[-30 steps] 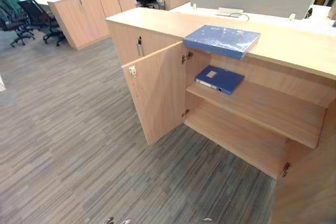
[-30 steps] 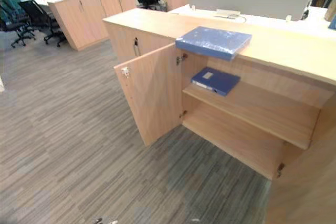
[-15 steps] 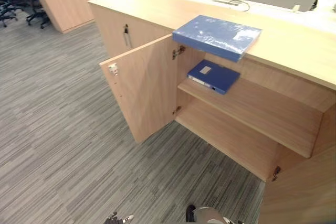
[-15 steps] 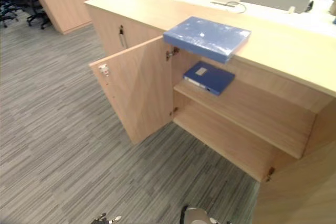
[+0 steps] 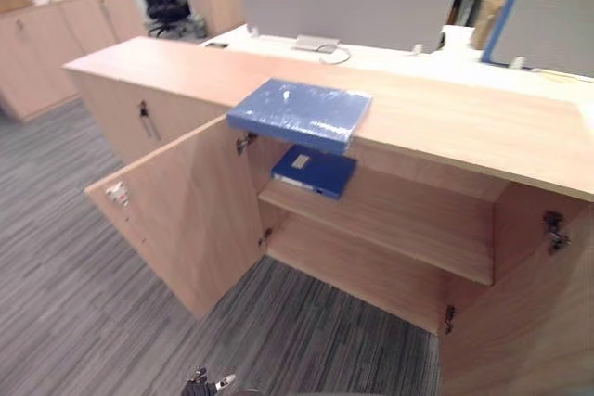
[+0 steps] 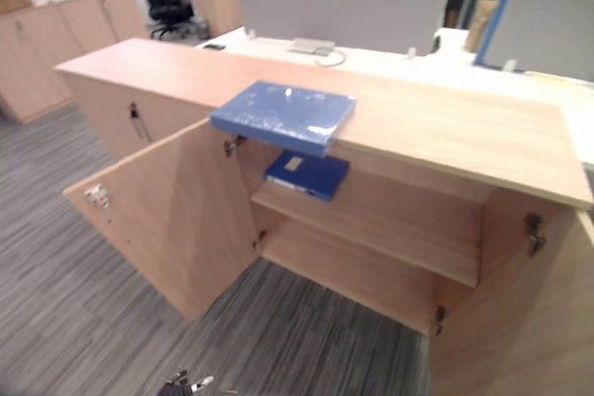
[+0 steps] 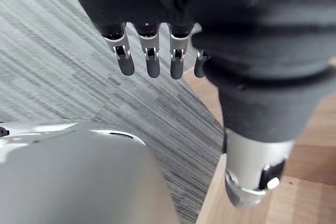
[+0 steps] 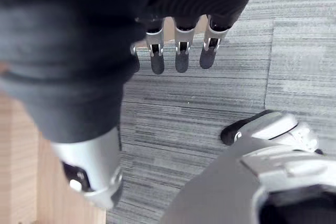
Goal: Walk over to the cabinet, pick up the folder, carry it to the office cabinet, place the folder inside the office cabinet, then close the office cabinet door
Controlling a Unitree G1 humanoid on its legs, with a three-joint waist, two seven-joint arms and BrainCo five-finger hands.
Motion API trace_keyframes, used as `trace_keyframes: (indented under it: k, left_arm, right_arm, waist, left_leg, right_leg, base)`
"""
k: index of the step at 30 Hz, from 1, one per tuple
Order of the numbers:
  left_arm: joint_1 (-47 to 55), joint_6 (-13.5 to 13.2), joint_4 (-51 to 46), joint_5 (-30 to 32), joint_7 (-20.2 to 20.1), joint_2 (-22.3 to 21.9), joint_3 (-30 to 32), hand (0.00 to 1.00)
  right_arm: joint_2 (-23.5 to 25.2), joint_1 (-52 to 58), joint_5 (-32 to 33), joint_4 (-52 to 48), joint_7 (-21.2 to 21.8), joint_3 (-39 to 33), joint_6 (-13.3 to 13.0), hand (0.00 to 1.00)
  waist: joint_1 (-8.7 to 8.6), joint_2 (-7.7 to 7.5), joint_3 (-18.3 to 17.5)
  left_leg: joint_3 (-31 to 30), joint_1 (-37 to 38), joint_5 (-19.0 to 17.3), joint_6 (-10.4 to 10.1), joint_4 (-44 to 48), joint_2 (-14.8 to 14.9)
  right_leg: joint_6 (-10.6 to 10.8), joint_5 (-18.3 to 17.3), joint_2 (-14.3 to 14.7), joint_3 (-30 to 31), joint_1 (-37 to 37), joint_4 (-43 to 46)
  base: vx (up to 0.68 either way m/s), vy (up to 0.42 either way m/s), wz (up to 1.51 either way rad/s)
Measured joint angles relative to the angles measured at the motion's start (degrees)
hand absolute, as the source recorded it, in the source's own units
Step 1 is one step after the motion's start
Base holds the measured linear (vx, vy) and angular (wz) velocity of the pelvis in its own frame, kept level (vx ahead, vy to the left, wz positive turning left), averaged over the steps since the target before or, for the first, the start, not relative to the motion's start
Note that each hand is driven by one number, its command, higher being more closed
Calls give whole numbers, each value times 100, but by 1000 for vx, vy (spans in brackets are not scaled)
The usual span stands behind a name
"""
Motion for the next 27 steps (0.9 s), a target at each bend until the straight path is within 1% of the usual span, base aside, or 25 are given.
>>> trace_keyframes:
  k: [1,2,3,4,5,6,7,8,11,12,13,15,17,18,20,21,22,23,24,25,26,27]
  left_arm:
    - [7,-12,-3,-2,1,0,0,0]
    - [-2,-14,-59,-20,6,2,-6,0]
    - [15,-14,-62,-30,19,-2,-8,0]
    - [63,-10,-64,-56,46,-20,-7,0]
    - [67,-8,-61,-75,53,-17,-4,0]
    - [90,-1,-49,-147,79,12,1,0]
    - [100,-2,-48,-231,100,97,34,0]
    - [72,-7,32,-337,114,129,89,0]
    - [126,4,207,-433,164,97,237,0]
    - [143,6,297,-430,164,97,255,0]
    - [157,13,353,-434,162,102,256,0]
    - [159,15,355,-445,160,98,247,0]
    - [115,15,354,-429,155,109,222,0]
    - [69,15,351,-389,149,121,177,0]
    - [-2,16,350,-230,136,164,-21,0]
    - [-44,16,338,-104,127,178,-118,0]
    - [-93,16,338,13,101,184,-225,0]
    - [-120,16,335,68,87,195,-275,0]
    - [-137,17,296,134,75,244,-350,0]
    - [-168,28,311,175,76,254,-414,0]
    - [-164,38,315,213,75,247,-456,0]
    - [-152,47,316,230,75,243,-459,0]
  right_arm:
    - [-23,-18,-2,1,1,105,11,0]
    - [-37,-71,-3,-1,-4,176,27,0]
    - [-54,-76,-1,-2,-8,274,28,0]
    - [-108,-76,-1,-13,-10,507,27,0]
    - [-132,-80,-3,-19,-11,627,27,0]
    - [-114,-74,-4,-17,-15,809,36,0]
    - [-63,-69,1,-19,-24,957,41,0]
    - [-35,-111,2,-12,-55,967,25,0]
    - [-7,-125,1,57,-63,929,25,0]
    - [3,-106,3,65,-63,890,26,0]
    - [31,-75,12,65,-62,751,26,0]
    - [34,-33,20,69,-57,690,29,0]
    - [66,-14,15,70,-48,523,48,0]
    - [80,-15,13,70,-44,456,73,0]
    - [93,-27,1,69,-3,283,74,0]
    - [91,-35,-24,63,14,255,76,0]
    - [84,-62,-34,51,27,247,72,0]
    - [88,-72,-51,16,38,230,63,0]
    - [135,-76,-145,-153,48,130,59,0]
    - [194,-82,-197,-308,48,37,40,0]
    - [172,-95,-210,-320,43,34,17,0]
    - [171,-96,-210,-337,42,38,8,0]
  waist:
    - [16,-1,13]
    - [40,-5,54]
    - [44,0,63]
    - [39,15,60]
    - [46,11,77]
    - [126,-57,91]
    - [183,-205,64]
    - [166,-320,49]
    - [156,-333,37]
    - [151,-332,24]
    - [149,-336,-23]
    - [139,-309,-124]
    - [133,-328,-207]
    - [128,-321,-214]
    - [86,-307,-210]
    - [60,-289,-211]
    - [11,-263,-177]
    - [-23,-257,-134]
    - [-104,-300,-86]
    - [-152,-260,39]
    - [-222,-231,108]
    - [-252,-252,132]
  left_leg:
    - [-39,-101,-84,65,-165,-20]
    - [-347,-296,-207,143,-980,-164]
    - [-550,-311,-209,148,-1478,-263]
    - [-1234,-217,-141,59,-2930,-490]
    - [-1432,-210,76,-6,-3240,-539]
    - [-1524,-83,337,142,-3442,-715]
    - [-1647,-12,357,207,-3693,-1019]
    - [-1731,-65,358,412,-3700,-1207]
    - [-1524,101,451,664,-3818,-1329]
    - [-1449,323,488,735,-4021,-1367]
    - [-1393,519,544,823,-4219,-1425]
    - [-1329,696,578,875,-4417,-1435]
    - [-1279,797,586,887,-4545,-1454]
    - [-1258,866,598,909,-4625,-1492]
    - [-1234,932,604,934,-4716,-1560]
    - [-1193,994,628,974,-4817,-1598]
    - [-1177,1088,652,1010,-4921,-1628]
    - [-1165,1148,659,1023,-4982,-1626]
    - [-1134,1200,649,1055,-5064,-1704]
    - [-1112,1374,651,1151,-5134,-1759]
    - [-1066,1502,661,1241,-5146,-1753]
    - [-1053,1561,662,1254,-5162,-1754]
  right_leg:
    - [2,-7,-33,111,32,-23]
    - [37,-112,-119,360,55,-70]
    - [81,-145,-152,445,39,-55]
    - [212,-227,-200,620,-37,-22]
    - [252,-253,-216,681,-55,-14]
    - [321,-293,-321,795,-81,-7]
    - [390,-271,-496,889,-158,-47]
    - [529,-225,-640,904,-264,-24]
    - [648,-195,-789,913,-241,17]
    - [700,-162,-844,912,-174,51]
    - [702,-161,-885,914,-139,124]
    - [704,-162,-905,914,-152,246]
    - [718,-171,-916,914,-193,333]
    - [759,-197,-919,916,-245,442]
    - [961,-331,-930,915,-433,836]
    - [1117,-437,-903,912,-662,1310]
    - [1199,-490,-830,897,-969,1982]
    - [1213,-498,-774,879,-1142,2433]
    - [1337,-415,-702,761,-1657,3404]
    - [1358,-143,-723,545,-1970,4189]
    - [1255,-129,-787,375,-2082,4557]
    - [1176,-207,-858,190,-2139,4691]
  base:
    - [0,213,-98]
    - [-6,186,-77]
    - [-13,352,-92]
    - [-13,279,-58]
    - [19,356,-64]
    - [58,285,-57]
    - [114,322,-51]
    - [118,248,-34]
    - [141,209,-26]
    - [130,183,-27]
    - [119,174,-23]
    - [83,140,-17]
    - [37,119,-19]
    - [13,94,-19]
    - [1,61,-21]
    - [-21,60,-24]
    - [-34,69,-23]
    - [-93,77,-20]
    - [-98,54,-12]
    - [-87,47,-8]
    - [-28,42,-1]
    - [3,39,-5]
